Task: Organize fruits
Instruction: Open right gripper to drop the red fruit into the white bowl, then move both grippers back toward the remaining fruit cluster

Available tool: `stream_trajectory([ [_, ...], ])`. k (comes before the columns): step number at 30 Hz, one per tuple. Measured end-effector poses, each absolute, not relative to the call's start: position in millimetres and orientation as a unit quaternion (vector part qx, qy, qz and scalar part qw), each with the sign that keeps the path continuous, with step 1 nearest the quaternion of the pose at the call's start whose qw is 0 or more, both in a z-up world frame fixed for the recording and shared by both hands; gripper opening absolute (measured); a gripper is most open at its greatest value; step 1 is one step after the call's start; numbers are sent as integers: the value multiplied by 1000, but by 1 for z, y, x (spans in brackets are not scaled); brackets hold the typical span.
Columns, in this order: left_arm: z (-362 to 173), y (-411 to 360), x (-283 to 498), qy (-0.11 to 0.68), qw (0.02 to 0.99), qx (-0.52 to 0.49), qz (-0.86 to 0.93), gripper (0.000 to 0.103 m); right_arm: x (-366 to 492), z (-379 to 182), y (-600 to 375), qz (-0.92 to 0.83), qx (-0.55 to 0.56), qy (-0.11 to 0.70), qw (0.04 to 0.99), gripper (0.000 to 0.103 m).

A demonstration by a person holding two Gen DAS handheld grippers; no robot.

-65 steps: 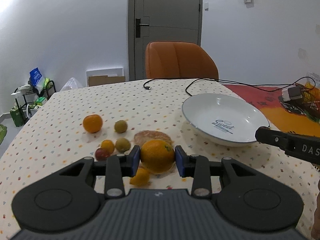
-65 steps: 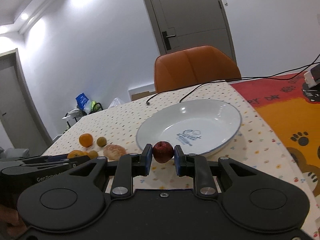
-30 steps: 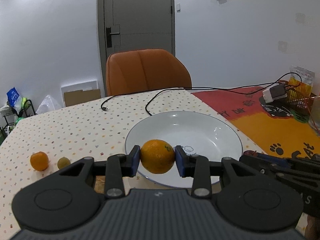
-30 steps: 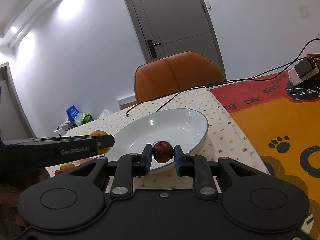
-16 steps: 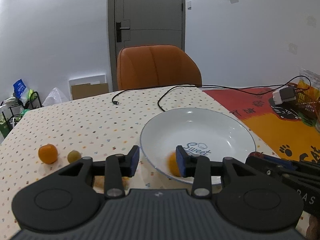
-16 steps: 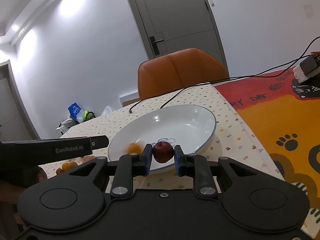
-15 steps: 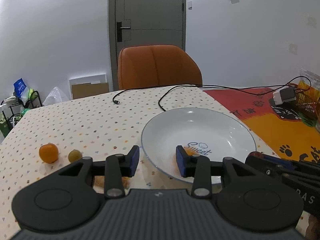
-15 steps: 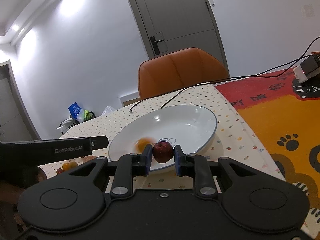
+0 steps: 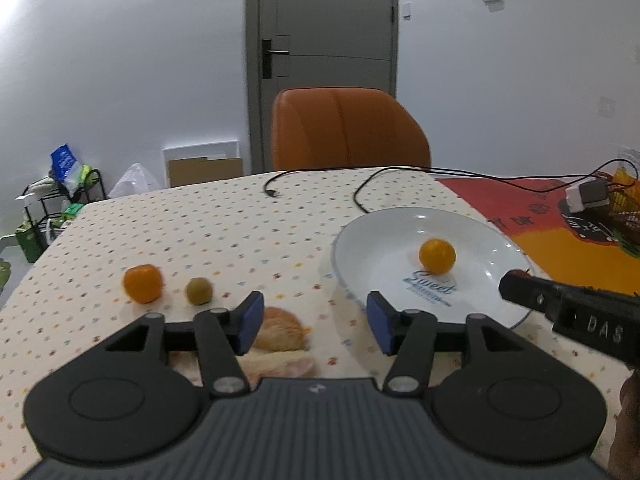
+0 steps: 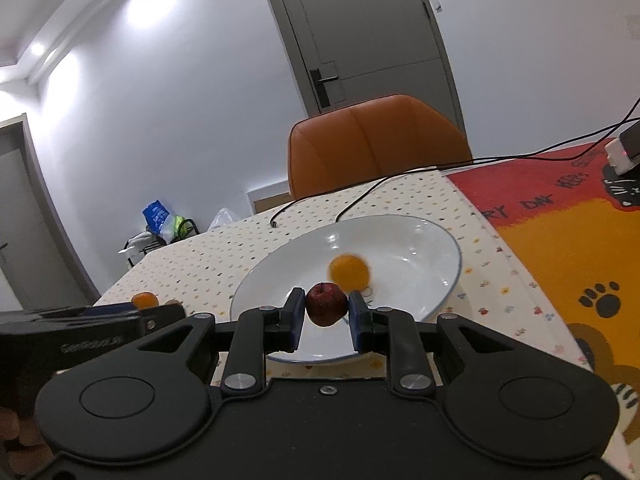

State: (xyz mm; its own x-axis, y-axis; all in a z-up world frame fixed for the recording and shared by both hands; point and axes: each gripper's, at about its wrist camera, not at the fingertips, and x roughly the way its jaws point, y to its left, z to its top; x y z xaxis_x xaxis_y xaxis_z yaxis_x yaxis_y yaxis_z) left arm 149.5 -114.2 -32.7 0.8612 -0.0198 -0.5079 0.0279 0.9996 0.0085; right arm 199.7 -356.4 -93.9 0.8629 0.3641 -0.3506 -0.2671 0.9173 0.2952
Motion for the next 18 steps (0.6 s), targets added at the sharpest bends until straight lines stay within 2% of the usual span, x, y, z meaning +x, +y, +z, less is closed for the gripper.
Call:
stream_trajectory([
  [3,-34,-105,145,263,965,6,1,67,199,-94,-351,166,111,205,958,35],
  [7,-36,-91,139,263,965,0,15,75,196,-93,-345,166,109,208,958,41],
  [13,-37,-70,130,260,965,-16,31,82,187,-90,-334,166,100,210,958,57],
  [15,-37,-64,127,259,965,-20,37,83,184,-88,-330,162,97,208,960,68],
  [18,-37,-56,122,255,966,-25,39,86,179,-85,-323,157,88,202,963,78],
])
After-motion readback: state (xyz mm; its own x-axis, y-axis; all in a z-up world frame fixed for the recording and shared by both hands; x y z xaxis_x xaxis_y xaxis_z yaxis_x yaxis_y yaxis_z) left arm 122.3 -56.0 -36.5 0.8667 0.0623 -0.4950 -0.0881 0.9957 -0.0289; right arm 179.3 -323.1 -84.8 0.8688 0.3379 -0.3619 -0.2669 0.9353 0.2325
